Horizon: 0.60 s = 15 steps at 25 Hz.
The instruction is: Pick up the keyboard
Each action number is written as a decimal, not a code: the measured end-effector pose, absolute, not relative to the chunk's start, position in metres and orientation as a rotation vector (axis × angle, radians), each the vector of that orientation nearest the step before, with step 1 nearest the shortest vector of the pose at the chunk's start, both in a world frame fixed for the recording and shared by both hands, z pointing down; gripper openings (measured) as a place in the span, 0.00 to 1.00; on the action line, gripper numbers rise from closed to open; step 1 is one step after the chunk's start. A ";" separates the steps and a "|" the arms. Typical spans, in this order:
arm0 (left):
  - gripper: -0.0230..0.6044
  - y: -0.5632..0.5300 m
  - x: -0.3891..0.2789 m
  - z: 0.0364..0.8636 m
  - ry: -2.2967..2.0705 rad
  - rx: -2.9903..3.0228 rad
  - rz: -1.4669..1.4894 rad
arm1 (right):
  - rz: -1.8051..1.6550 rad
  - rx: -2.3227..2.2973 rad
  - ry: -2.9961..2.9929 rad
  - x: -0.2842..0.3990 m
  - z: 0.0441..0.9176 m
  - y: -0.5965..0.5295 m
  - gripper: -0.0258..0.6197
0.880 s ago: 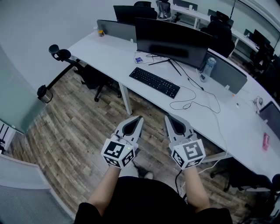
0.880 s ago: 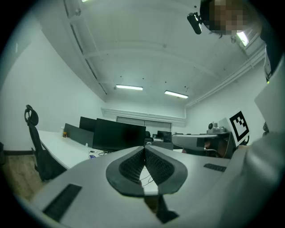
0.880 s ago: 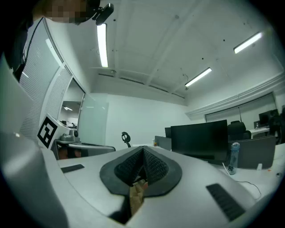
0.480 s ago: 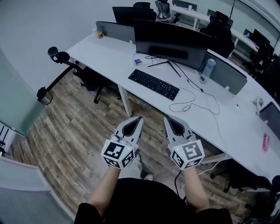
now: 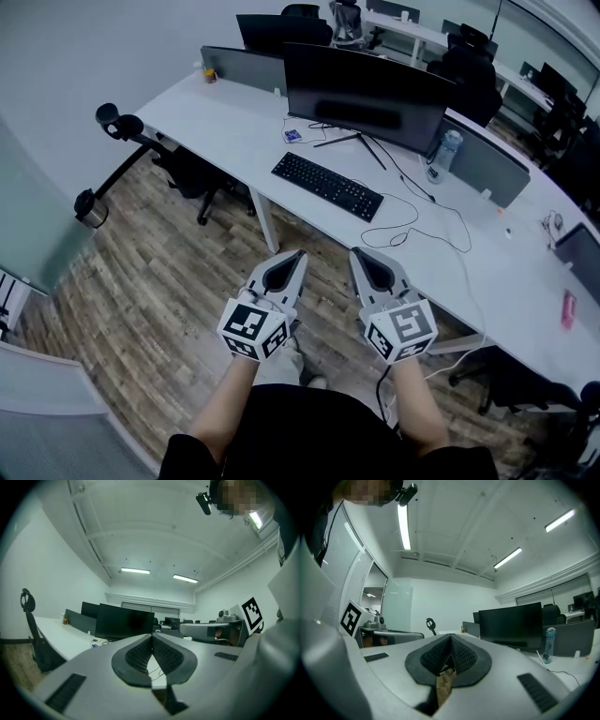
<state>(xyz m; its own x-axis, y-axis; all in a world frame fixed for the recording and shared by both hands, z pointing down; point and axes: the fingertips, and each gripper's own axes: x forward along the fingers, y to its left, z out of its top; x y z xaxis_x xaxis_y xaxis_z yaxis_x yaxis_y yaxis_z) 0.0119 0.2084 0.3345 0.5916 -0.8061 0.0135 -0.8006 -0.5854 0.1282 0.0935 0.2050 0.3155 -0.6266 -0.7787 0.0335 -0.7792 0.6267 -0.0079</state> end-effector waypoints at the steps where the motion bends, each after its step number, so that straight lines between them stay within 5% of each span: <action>1: 0.05 0.205 0.010 0.334 -1.372 2.692 -0.074 | 0.033 1.343 -2.808 0.092 0.316 0.202 0.05; 15: 0.05 0.144 -0.008 0.333 -1.388 2.664 -0.120 | 0.012 1.334 -2.772 0.075 0.321 0.149 0.05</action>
